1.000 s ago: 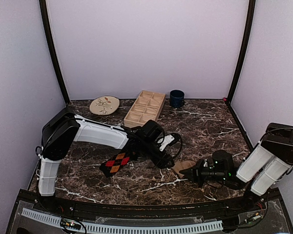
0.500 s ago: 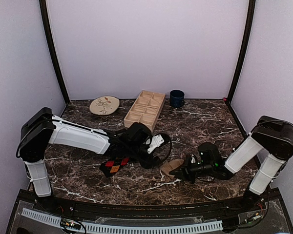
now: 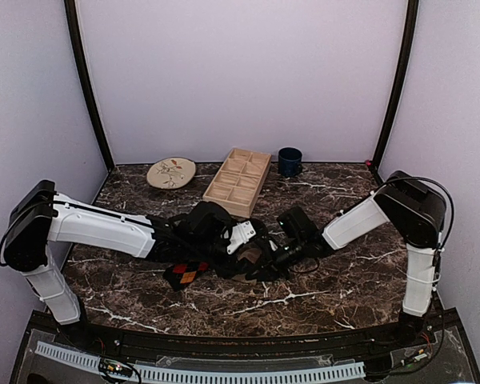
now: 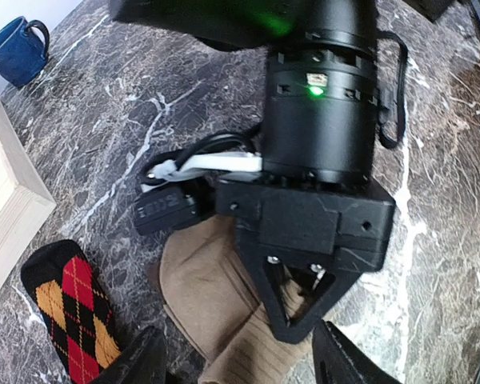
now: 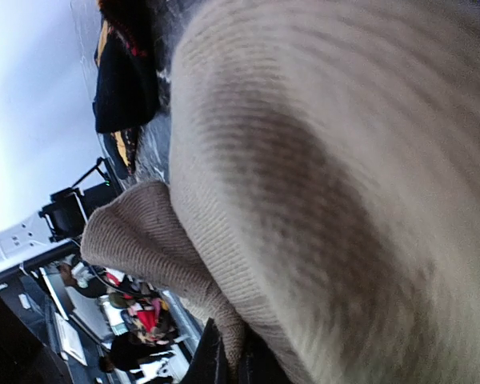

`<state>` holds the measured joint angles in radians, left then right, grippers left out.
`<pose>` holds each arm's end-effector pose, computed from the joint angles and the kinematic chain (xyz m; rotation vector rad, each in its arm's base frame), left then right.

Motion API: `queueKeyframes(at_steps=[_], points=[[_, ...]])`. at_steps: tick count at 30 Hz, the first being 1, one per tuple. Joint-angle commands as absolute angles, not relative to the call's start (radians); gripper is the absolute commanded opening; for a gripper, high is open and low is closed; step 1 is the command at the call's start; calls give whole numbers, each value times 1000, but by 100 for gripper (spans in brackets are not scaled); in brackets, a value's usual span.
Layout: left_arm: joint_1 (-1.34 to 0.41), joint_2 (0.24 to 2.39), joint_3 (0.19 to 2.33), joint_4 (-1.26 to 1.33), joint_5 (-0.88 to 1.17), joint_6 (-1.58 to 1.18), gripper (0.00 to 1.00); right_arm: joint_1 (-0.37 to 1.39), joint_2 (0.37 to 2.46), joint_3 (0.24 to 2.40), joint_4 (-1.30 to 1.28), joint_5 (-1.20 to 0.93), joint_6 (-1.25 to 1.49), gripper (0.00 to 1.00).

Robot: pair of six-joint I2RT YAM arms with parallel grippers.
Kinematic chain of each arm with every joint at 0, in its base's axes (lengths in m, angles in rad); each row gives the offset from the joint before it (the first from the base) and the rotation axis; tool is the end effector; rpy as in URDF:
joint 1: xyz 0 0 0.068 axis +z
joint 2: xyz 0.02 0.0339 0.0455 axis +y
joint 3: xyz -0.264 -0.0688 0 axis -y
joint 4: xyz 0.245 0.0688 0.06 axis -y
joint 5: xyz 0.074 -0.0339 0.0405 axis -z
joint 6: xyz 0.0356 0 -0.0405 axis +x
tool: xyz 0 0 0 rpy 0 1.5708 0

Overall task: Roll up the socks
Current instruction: Roll the sock at the center of the board.

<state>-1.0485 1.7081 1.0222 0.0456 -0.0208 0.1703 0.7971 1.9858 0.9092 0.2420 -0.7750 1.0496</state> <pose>0.1860 -0.3217 0.2008 1.2784 1.8519 -0.4591 0.2353 0.2765 0.0942 0.0781 -2.6140 -1.4306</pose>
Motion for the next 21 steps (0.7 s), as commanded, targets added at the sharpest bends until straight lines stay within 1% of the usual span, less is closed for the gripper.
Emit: queueKeyframes(at_steps=[1, 7, 12, 21], points=[[-1066, 1647, 990, 1, -35, 216, 65, 775, 1996, 890, -35, -776, 858, 0], [-1075, 1686, 1006, -48, -44, 287, 65, 753, 1939, 815, -15, -782, 854, 0], [-1085, 1706, 1028, -50, -7, 330, 66, 747, 1931, 812, -33, -790, 834, 0], [-1128, 1763, 1069, -90, 9, 387, 74, 742, 1950, 854, -57, -811, 813, 0]])
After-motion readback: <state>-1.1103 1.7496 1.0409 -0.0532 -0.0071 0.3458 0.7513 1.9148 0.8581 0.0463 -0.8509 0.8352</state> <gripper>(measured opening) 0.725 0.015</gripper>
